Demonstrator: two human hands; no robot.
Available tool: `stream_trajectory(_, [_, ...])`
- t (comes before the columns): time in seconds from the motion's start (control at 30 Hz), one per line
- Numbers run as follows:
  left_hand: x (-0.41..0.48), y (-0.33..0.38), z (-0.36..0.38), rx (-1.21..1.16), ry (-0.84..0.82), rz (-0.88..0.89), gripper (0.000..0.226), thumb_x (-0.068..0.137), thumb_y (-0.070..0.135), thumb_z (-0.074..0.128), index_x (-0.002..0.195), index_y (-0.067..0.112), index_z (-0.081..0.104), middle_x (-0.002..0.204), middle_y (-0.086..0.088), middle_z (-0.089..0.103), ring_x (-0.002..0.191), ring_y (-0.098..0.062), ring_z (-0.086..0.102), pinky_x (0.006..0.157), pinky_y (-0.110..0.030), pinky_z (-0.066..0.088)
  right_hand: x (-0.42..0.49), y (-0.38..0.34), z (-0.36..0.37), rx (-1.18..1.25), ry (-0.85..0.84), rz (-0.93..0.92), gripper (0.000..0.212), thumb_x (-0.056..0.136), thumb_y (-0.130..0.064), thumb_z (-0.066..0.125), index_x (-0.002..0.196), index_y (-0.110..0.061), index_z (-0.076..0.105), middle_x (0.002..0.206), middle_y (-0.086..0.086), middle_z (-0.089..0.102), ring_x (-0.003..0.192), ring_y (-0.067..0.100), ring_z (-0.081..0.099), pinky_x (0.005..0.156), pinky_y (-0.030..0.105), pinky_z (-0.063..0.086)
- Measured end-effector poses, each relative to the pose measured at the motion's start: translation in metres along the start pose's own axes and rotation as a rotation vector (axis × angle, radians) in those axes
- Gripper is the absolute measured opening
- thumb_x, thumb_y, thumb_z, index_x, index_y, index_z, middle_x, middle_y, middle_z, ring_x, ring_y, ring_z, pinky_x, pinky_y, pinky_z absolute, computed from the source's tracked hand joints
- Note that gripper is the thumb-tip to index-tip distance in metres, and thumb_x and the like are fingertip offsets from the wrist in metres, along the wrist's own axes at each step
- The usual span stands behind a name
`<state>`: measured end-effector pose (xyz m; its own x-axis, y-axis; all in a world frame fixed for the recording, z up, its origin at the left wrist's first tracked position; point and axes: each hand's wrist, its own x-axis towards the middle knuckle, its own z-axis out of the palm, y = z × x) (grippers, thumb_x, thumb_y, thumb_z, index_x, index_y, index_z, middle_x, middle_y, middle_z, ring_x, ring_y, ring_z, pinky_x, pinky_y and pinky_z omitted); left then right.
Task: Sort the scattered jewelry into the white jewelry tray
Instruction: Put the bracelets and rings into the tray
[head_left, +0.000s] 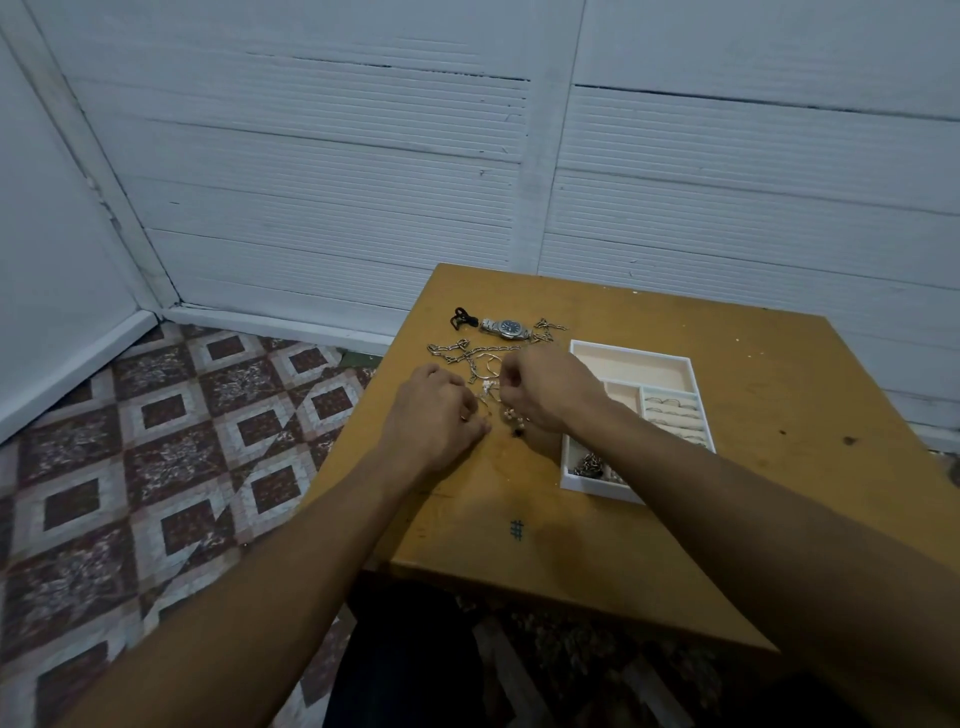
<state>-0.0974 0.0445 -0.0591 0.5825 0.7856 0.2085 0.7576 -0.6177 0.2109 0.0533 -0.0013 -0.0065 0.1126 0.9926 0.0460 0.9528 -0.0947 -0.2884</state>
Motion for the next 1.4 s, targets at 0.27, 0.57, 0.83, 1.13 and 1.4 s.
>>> stream_trajectory(0.27, [0.007,0.007,-0.006,0.026,-0.002,-0.037,0.029,0.083,0.046,0.068,0.101,0.025,0.074,0.11,0.0,0.064,0.113,-0.021,0.044,0.093,-0.037,0.041,-0.005,0.014,-0.023,0.223,0.034,-0.015,0.013,0.086,-0.013,0.06,0.077,-0.02,0.066,0.08,0.0,0.068,0.074,0.016,0.062,0.066,0.027,0.05])
stream_trajectory(0.57, [0.017,0.013,-0.009,0.119,-0.118,0.074,0.023,0.094,0.033,0.058,0.106,0.016,0.07,0.109,-0.003,0.065,0.105,-0.021,0.049,0.089,-0.036,0.044,-0.016,0.027,-0.019,0.592,0.036,0.153,0.018,0.084,-0.001,0.06,0.068,-0.009,0.061,0.07,0.012,0.067,0.058,0.017,0.065,0.066,0.037,0.059])
stream_trajectory(0.83, [0.01,0.017,-0.008,0.134,-0.151,0.125,0.032,0.101,0.033,0.036,0.116,0.013,0.056,0.116,-0.008,0.059,0.106,-0.022,0.046,0.093,-0.038,0.037,-0.012,0.03,-0.014,0.541,-0.009,0.234,0.018,0.082,-0.004,0.062,0.099,-0.011,0.065,0.083,0.012,0.071,0.071,0.024,0.068,0.075,0.038,0.058])
stream_trajectory(1.13, [0.009,0.018,-0.013,0.041,-0.035,0.165,0.024,0.102,0.028,0.037,0.112,0.013,0.055,0.11,-0.007,0.061,0.102,-0.022,0.047,0.092,-0.035,0.036,-0.012,0.026,-0.016,0.35,-0.004,0.158,0.013,0.087,-0.01,0.06,0.086,-0.011,0.073,0.088,0.002,0.07,0.08,0.014,0.059,0.068,0.022,0.039])
stream_trajectory(1.4, [0.011,0.006,-0.01,0.066,0.053,0.19,0.038,0.093,0.009,0.055,0.131,0.01,0.054,0.115,-0.011,0.058,0.102,-0.027,0.054,0.081,-0.032,0.043,-0.015,0.031,-0.023,0.428,0.016,0.181,0.016,0.084,-0.007,0.059,0.074,-0.017,0.064,0.081,0.003,0.068,0.074,0.017,0.063,0.064,0.026,0.049])
